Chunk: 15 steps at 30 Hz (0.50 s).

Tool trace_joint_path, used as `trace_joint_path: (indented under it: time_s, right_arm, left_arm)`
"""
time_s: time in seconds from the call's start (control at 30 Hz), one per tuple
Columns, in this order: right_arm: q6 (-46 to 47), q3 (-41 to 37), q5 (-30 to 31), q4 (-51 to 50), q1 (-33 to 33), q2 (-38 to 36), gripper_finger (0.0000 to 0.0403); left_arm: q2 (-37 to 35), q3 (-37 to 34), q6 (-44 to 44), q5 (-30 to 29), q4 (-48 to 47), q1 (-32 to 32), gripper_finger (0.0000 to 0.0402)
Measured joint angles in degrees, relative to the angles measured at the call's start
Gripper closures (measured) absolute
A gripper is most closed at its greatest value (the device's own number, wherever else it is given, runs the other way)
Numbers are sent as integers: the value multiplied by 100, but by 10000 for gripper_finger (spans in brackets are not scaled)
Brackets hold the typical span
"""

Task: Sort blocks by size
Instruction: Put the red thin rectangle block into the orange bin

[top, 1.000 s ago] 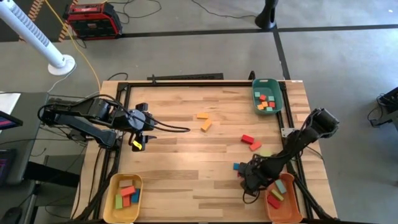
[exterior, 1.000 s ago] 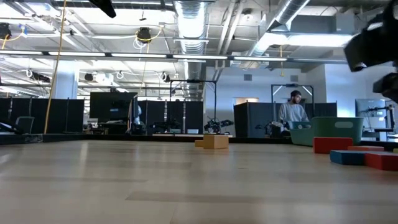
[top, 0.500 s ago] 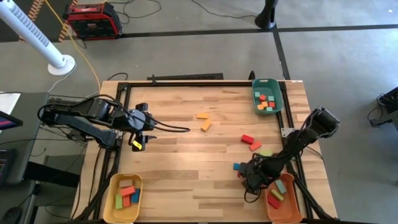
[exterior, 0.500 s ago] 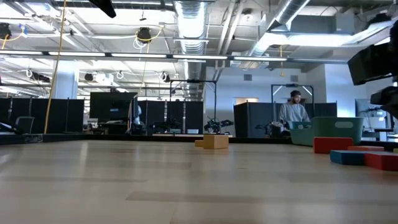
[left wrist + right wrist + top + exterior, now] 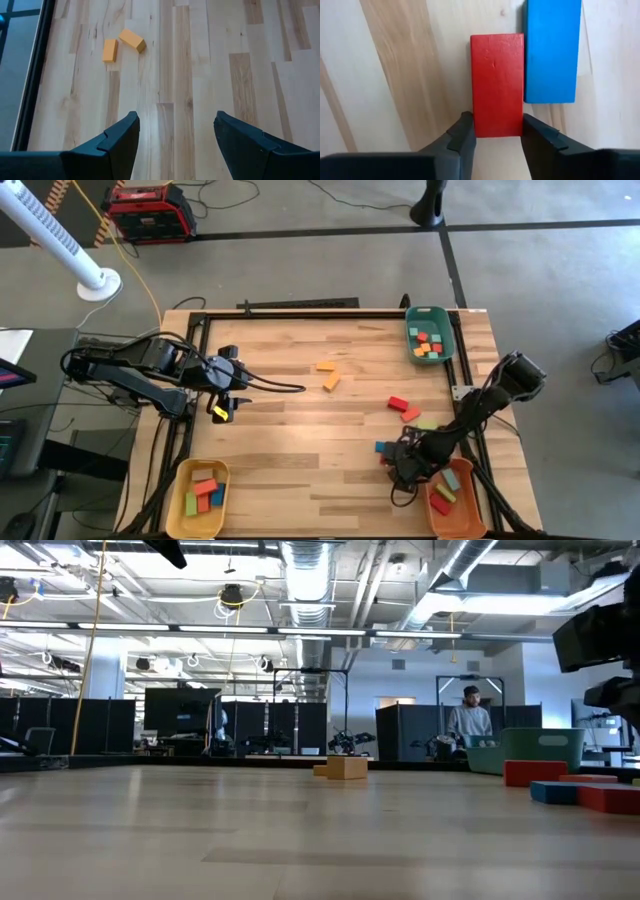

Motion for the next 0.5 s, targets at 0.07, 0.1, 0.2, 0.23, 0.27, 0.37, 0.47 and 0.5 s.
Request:
trace_joint_path:
  time_s: [0.07,0.1,0.2,0.23,0.27,0.37,0.47,0.5]
  right_arm:
    - [-1,0,8,81,-26,0,253]
    - [3,0,9,107,-35,0,253]
    - [3,29,9,107,-37,8,253]
    - [3,67,4,85,-35,14,253]
    - [5,111,2,75,-30,20,253]
    - [8,396,-9,-52,-28,22,253]
    - [54,807,-67,-552,29,22,253]
    - [101,972,-80,-766,67,22,253]
  left_arm:
    - [0,0,0,0,1,-1,156]
    - [0,0,0,0,0,0,156]
    - [0,0,0,0,0,-2,156]
    - [0,0,1,0,2,-2,156]
    - [0,0,0,0,1,0,156]
    - [0,0,0,0,2,-2,156]
    - [0,0,0,0,0,0,156]
    - [0,0,0,0,2,0,156]
